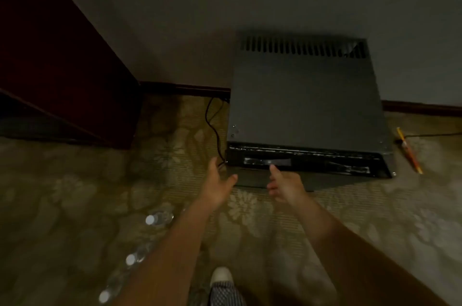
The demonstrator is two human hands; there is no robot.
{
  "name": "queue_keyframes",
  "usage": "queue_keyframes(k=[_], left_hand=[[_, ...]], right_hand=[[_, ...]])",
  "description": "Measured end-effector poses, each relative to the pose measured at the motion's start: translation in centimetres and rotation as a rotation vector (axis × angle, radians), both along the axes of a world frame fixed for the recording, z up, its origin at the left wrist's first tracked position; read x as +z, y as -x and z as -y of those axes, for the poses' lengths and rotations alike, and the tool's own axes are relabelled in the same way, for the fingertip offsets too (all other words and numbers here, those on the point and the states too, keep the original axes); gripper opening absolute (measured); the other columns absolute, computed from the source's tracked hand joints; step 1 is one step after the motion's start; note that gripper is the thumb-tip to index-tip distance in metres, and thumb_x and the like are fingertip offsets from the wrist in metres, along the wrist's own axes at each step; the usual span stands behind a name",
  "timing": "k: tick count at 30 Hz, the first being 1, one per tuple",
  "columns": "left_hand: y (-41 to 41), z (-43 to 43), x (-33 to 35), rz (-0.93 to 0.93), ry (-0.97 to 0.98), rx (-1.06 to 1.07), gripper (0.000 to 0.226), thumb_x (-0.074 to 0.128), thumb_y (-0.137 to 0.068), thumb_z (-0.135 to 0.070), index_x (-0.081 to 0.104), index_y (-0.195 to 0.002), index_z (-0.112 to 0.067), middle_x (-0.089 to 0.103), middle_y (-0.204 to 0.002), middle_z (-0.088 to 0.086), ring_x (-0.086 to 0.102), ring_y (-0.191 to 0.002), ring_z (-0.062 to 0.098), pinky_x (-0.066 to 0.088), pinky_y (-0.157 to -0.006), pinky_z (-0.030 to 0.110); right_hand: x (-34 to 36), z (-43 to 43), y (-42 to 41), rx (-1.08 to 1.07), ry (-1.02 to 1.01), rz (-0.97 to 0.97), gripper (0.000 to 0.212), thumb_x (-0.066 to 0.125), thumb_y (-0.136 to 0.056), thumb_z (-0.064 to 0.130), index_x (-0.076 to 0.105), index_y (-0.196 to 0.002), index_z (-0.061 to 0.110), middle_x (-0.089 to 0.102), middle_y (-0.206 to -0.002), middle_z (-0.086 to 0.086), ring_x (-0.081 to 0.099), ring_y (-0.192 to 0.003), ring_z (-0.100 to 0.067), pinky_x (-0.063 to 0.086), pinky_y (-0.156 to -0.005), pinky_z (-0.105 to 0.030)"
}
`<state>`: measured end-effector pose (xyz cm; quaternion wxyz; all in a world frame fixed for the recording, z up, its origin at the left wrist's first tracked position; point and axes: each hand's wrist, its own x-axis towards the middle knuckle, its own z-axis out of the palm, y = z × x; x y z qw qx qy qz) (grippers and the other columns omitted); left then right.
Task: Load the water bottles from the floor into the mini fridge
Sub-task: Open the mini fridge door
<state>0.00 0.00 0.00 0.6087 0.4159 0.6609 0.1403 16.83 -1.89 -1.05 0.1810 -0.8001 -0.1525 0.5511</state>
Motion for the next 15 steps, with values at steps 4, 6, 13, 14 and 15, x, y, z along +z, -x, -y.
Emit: queue_keyframes(k=[4, 6, 13, 14, 15], left_hand=[[-1.0, -2.7, -1.1, -0.021, -0.156, -0.053, 0.062, 0.065, -0.085, -0.021, 0.034, -0.138, -0.012, 0.051, -0.131, 0.002, 0.047, -0.126, 0.023, 0.04, -0.107, 0.04], [-1.5, -2.9, -1.6, -0.01, -0.149, -0.071, 0.062, 0.067, -0.083, -0.029, 0.037, -0.135, -0.016, 0.054, -0.129, 0.003, 0.051, -0.121, 0.021, 0.043, -0.104, 0.041], [-1.5, -1.7, -3.0, -0.085, -0.253, -0.021, 0.065, 0.071, -0.073, -0.047, 0.041, -0.127, -0.024, 0.056, -0.122, -0.004, 0.054, -0.114, 0.017, 0.046, -0.101, 0.042], [-1.6, -1.7, -3.0, -0.09, -0.25, -0.022, 0.067, 0.071, -0.073, -0.047, 0.041, -0.127, -0.024, 0.056, -0.123, -0.003, 0.054, -0.115, 0.017, 0.046, -0.101, 0.042], [-1.7, -1.6, -2.8, -0.09, -0.247, -0.017, 0.066, 0.071, -0.073, -0.047, 0.041, -0.127, -0.023, 0.055, -0.123, -0.003, 0.054, -0.115, 0.018, 0.046, -0.101, 0.042]], right_hand=[[-1.3, -0.5, 0.2, -0.154, -0.001, -0.02, 0.042, 0.053, -0.09, 0.046, 0.064, -0.09, 0.005, 0.062, -0.067, -0.003, 0.056, -0.056, -0.016, 0.043, -0.057, -0.025], [-1.6, -0.3, 0.3, -0.168, 0.008, -0.031, 0.042, 0.053, -0.09, 0.047, 0.063, -0.097, 0.006, 0.062, -0.07, -0.002, 0.057, -0.058, -0.016, 0.043, -0.059, -0.026], [-1.0, -0.3, 0.3, -0.244, 0.003, -0.072, 0.051, 0.055, -0.09, 0.046, 0.05, -0.125, 0.009, 0.064, -0.089, -0.005, 0.06, -0.073, -0.02, 0.05, -0.077, -0.035], [-1.0, -0.2, 0.4, -0.243, 0.0, -0.075, 0.052, 0.054, -0.09, 0.047, 0.05, -0.125, 0.01, 0.063, -0.089, -0.005, 0.061, -0.073, -0.02, 0.05, -0.074, -0.034], [-0.8, -0.2, 0.5, -0.237, -0.007, -0.072, 0.049, 0.053, -0.09, 0.047, 0.051, -0.122, 0.01, 0.063, -0.091, -0.005, 0.061, -0.075, -0.02, 0.049, -0.074, -0.034]])
